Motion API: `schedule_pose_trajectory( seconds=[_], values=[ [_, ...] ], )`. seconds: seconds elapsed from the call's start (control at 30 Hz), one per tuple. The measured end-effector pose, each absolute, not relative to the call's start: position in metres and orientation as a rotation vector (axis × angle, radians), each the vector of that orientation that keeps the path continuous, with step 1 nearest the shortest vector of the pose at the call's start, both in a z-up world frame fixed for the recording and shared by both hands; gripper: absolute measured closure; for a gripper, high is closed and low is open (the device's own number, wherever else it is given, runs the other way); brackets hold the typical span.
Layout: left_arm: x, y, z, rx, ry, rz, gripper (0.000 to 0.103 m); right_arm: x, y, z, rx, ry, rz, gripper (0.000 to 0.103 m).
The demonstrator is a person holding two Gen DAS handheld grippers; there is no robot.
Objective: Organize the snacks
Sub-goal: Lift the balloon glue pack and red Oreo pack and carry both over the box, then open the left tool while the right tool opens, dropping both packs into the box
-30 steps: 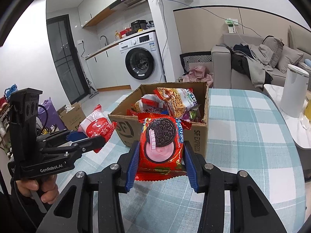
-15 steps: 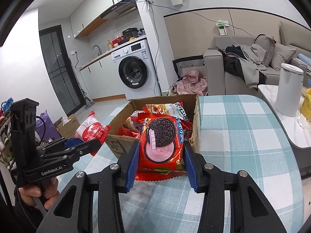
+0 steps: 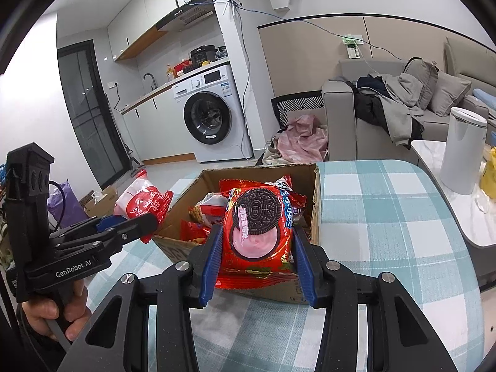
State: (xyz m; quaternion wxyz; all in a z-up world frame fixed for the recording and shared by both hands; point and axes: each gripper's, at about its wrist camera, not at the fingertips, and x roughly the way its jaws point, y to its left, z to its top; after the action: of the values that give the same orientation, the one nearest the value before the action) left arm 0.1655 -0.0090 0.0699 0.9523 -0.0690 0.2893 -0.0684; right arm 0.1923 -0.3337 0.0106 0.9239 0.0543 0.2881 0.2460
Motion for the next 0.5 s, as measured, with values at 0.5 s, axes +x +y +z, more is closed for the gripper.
schedule_pose_trajectory(
  seconds=[0.5],
  values=[
    [0.209,-0.019,0.045,-0.120,0.623,-0.131,0.059,0.229,-0.319,-0.001,0.123,0.628,0.480,0.059]
  ],
)
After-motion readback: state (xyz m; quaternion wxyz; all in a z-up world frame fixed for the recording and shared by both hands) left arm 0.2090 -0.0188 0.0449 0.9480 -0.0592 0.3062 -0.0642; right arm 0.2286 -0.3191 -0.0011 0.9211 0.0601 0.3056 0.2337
